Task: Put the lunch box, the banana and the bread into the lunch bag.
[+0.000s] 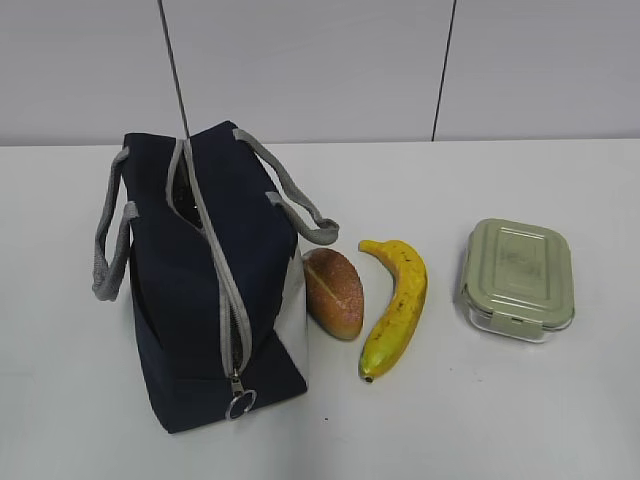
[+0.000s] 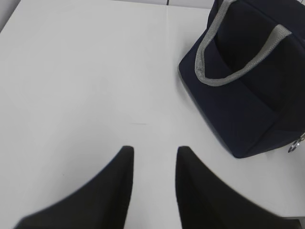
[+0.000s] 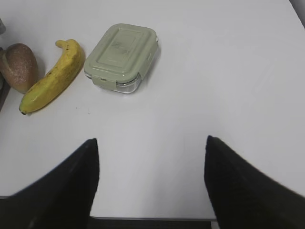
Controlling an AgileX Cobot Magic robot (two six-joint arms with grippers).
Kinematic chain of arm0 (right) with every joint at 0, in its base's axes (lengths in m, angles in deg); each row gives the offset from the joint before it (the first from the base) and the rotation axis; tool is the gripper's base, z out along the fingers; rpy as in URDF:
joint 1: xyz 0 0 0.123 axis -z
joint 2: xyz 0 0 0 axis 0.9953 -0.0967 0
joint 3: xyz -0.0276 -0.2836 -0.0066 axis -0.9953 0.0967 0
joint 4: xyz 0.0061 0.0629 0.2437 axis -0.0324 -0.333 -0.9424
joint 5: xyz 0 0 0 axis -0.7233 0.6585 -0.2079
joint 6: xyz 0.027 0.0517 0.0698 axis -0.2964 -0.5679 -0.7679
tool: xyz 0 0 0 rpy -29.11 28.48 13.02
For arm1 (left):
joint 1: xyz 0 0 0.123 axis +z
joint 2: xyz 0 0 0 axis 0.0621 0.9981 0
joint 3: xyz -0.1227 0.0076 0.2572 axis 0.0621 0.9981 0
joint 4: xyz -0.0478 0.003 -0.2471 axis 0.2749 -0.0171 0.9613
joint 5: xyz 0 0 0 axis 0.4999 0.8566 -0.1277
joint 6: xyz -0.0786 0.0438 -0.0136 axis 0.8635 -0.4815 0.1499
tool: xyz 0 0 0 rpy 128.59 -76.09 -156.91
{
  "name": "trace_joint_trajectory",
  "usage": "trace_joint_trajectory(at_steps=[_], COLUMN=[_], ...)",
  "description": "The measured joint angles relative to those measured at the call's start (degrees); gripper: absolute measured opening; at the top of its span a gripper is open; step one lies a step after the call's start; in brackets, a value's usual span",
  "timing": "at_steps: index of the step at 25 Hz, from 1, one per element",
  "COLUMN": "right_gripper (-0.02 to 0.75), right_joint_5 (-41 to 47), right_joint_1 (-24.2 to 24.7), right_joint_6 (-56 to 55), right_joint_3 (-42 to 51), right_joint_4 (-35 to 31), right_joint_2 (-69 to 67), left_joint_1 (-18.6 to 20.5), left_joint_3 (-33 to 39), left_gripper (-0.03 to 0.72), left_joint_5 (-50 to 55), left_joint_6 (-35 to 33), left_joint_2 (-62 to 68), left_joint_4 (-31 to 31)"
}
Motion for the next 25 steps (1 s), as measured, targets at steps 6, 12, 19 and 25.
trace_joint_trajectory(at_steps=[6, 12, 19, 25], right_gripper=[0.512, 0.511, 0.511, 0.512], right_joint_5=[0.0, 0.0, 0.0, 0.0], right_joint_1=[0.0, 0.0, 0.0, 0.0], right_joint_6=[0.0, 0.0, 0.0, 0.0], right_joint_3=[0.0, 0.0, 0.0, 0.0], right_joint_4=[0.0, 0.0, 0.0, 0.0], right_joint_2=[0.0, 0.0, 0.0, 0.0], left_joint_1=[0.0, 0.0, 0.0, 0.0], left_joint_3=[0.0, 0.0, 0.0, -1.6], left_gripper=[0.235, 0.235, 0.235, 0.235], left_joint_5=[0.0, 0.0, 0.0, -0.1], left_joint_6=[0.0, 0.0, 0.0, 0.0], left_joint_2=[0.0, 0.0, 0.0, 3.7], left_joint_4=[0.0, 0.0, 0.0, 3.4])
